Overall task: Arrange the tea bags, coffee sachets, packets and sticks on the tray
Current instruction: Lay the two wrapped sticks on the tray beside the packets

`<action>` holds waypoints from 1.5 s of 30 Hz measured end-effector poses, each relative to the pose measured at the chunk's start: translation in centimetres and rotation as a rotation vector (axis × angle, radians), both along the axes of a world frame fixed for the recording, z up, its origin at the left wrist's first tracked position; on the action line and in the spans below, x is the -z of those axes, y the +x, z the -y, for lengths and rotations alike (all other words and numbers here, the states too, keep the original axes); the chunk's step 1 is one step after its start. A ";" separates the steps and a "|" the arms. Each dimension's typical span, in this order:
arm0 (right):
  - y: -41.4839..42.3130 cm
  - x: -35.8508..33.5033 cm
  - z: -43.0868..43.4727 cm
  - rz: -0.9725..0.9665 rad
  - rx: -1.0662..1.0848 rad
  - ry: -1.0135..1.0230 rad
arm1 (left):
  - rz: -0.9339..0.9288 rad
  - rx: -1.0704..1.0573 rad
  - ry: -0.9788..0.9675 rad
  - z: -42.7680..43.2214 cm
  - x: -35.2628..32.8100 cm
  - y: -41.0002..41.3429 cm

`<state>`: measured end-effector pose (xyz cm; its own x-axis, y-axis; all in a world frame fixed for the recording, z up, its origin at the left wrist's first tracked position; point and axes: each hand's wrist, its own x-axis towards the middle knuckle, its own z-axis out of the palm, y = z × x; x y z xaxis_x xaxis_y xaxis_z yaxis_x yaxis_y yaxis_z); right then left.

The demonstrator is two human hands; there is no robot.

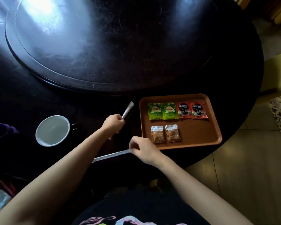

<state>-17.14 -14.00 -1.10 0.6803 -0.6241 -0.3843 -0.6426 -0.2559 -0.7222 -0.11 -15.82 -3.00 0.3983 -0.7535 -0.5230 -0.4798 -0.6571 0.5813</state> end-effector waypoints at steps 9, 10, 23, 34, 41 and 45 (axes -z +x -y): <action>-5.9 -3.9 5.5 0.329 0.676 0.249 | -0.542 0.116 -0.141 -1.9 -4.5 -2.0; -6.8 -4.0 6.1 0.362 0.735 0.266 | -0.564 0.140 -0.161 -1.7 -5.1 -2.5; -21.1 -1.3 11.6 0.357 1.243 0.164 | -0.493 0.022 -0.209 3.4 -5.6 -8.4; -23.4 2.1 13.6 0.144 1.142 0.026 | -0.533 -0.107 -0.122 4.1 -3.8 -10.0; -22.7 3.4 14.7 0.021 0.985 -0.128 | -0.517 -0.118 -0.119 4.1 -3.5 -11.1; -22.7 3.9 14.9 -0.081 0.872 -0.255 | -0.498 -0.126 -0.106 4.0 -3.2 -11.5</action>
